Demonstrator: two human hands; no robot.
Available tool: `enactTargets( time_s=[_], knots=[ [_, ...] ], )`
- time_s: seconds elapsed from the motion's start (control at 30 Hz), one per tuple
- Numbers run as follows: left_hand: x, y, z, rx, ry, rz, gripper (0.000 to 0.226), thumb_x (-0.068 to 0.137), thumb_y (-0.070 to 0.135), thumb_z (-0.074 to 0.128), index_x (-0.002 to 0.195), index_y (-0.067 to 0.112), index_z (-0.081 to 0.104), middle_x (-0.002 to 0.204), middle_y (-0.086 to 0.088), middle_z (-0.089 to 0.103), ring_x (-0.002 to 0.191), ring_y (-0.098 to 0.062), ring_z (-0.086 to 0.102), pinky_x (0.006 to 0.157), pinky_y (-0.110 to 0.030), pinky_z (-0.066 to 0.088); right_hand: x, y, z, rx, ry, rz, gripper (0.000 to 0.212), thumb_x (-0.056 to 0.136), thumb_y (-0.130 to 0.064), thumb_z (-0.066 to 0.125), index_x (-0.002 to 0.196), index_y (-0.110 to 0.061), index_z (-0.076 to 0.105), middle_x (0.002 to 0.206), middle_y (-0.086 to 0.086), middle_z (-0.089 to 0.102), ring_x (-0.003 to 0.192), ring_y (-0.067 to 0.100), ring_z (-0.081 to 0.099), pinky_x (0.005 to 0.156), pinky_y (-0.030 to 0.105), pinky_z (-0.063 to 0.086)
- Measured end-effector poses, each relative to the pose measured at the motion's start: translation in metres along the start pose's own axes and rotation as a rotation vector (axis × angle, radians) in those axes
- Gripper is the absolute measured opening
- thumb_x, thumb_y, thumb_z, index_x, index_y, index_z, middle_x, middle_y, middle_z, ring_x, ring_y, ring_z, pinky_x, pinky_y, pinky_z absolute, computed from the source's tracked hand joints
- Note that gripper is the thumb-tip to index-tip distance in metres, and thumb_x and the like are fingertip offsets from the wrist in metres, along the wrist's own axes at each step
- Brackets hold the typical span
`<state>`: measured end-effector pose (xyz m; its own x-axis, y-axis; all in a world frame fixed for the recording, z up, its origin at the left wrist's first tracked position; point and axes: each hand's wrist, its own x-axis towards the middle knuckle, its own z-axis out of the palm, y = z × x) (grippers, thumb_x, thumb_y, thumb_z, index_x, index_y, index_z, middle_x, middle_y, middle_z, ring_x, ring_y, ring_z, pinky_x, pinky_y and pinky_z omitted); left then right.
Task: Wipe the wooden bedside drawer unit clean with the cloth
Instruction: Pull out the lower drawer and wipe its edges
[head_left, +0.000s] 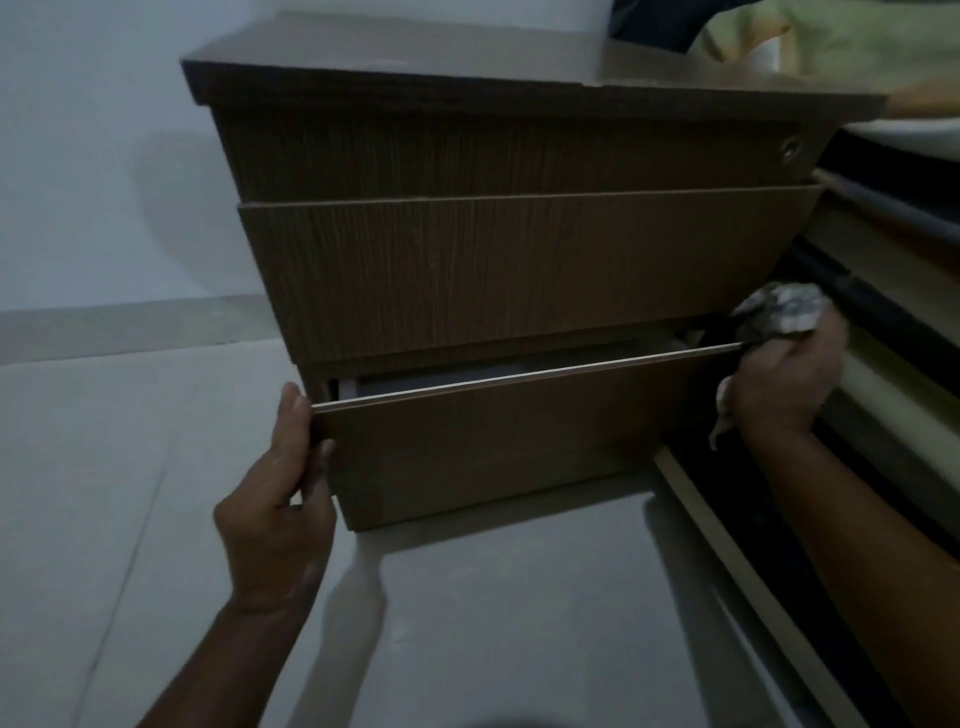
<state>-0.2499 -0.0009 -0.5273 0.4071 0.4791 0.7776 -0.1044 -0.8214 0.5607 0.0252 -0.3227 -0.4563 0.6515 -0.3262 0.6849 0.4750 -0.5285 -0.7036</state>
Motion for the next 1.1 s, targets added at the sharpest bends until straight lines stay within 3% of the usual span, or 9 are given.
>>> enactTargets(
  time_s=[0.2,0.3,0.4,0.47,0.53,0.63,0.83,0.97,1.1],
  knots=[
    [0.010,0.001,0.003,0.056,-0.014,0.014,0.059,0.086,-0.013,0.068,0.141,-0.003,0.049,0.132,-0.026,0.065,0.108,-0.032,0.070,0.104,-0.012,0.046,-0.008,-0.047,0.011,0.142,0.037,-0.175,0.038,0.100,-0.017,0.036,0.127,0.003,0.054,0.121,0.022,0.060,0.110,0.000,0.048,0.100,0.007,0.034],
    [0.018,0.000,0.006,0.097,-0.038,-0.022,0.055,0.087,-0.010,0.068,0.140,-0.007,0.051,0.119,-0.031,0.070,0.094,-0.042,0.074,0.099,-0.007,0.043,-0.026,-0.066,0.018,0.183,-0.084,-0.243,0.036,0.098,-0.013,0.036,0.127,0.001,0.052,0.121,0.024,0.059,0.116,0.018,0.055,0.106,0.026,0.043],
    [0.026,0.000,0.007,0.090,-0.059,-0.035,0.055,0.086,-0.014,0.069,0.138,-0.013,0.051,0.122,-0.032,0.069,0.095,-0.043,0.074,0.095,-0.022,0.052,-0.054,-0.090,0.030,0.287,-0.209,-0.317,0.033,0.094,-0.008,0.037,0.119,0.007,0.052,0.116,0.026,0.057,0.108,0.032,0.058,0.102,0.041,0.048],
    [0.031,-0.002,0.006,0.082,-0.057,-0.043,0.054,0.087,-0.014,0.068,0.138,-0.013,0.052,0.119,-0.032,0.070,0.091,-0.032,0.074,0.092,-0.020,0.053,-0.077,-0.107,0.038,0.381,-0.276,-0.414,0.032,0.094,-0.005,0.040,0.119,0.011,0.054,0.116,0.027,0.056,0.108,0.031,0.058,0.100,0.043,0.049],
    [0.033,-0.005,0.007,0.069,-0.069,-0.045,0.052,0.086,-0.014,0.069,0.136,-0.015,0.053,0.106,-0.028,0.074,0.080,-0.002,0.060,0.086,0.001,0.043,-0.101,-0.123,0.046,0.412,-0.331,-0.572,0.035,0.095,-0.005,0.043,0.123,0.012,0.055,0.120,0.029,0.055,0.115,0.032,0.056,0.106,0.038,0.045],
    [0.028,-0.009,0.006,0.086,-0.095,-0.019,0.053,0.084,-0.017,0.069,0.135,-0.016,0.054,0.079,-0.009,0.067,0.073,0.001,0.042,0.078,0.007,0.033,-0.145,-0.145,0.054,0.384,-0.419,-0.794,0.045,0.089,-0.005,0.051,0.133,0.002,0.050,0.126,0.023,0.050,0.119,0.032,0.050,0.113,0.035,0.034],
    [0.020,-0.029,0.003,0.085,-0.195,0.014,0.064,0.082,-0.016,0.055,0.144,-0.016,0.042,0.096,-0.026,0.072,0.084,0.007,0.044,0.090,0.008,0.032,-0.220,-0.165,0.098,0.255,-0.468,-0.806,0.045,0.099,-0.019,0.040,0.137,0.003,0.053,0.144,0.017,0.044,0.132,0.037,0.040,0.116,0.042,0.026],
    [0.016,-0.035,0.010,0.072,-0.210,0.021,0.063,0.086,-0.002,0.043,0.148,-0.013,0.036,0.090,-0.021,0.070,0.080,0.006,0.039,0.089,0.011,0.028,-0.255,-0.147,0.128,0.004,-0.474,-0.888,0.063,0.090,-0.013,0.047,0.149,-0.003,0.026,0.158,0.012,0.024,0.153,0.035,-0.002,0.123,0.047,0.001],
    [0.009,-0.038,0.016,0.084,-0.189,0.044,0.086,0.085,-0.018,0.048,0.160,0.015,0.023,0.112,-0.042,0.064,0.086,-0.025,0.056,0.098,0.007,0.027,-0.247,-0.127,0.143,0.116,-0.523,-0.987,0.050,0.098,-0.001,0.028,0.148,-0.002,0.028,0.156,0.013,0.033,0.152,0.036,0.010,0.123,0.051,0.011]
  ],
)
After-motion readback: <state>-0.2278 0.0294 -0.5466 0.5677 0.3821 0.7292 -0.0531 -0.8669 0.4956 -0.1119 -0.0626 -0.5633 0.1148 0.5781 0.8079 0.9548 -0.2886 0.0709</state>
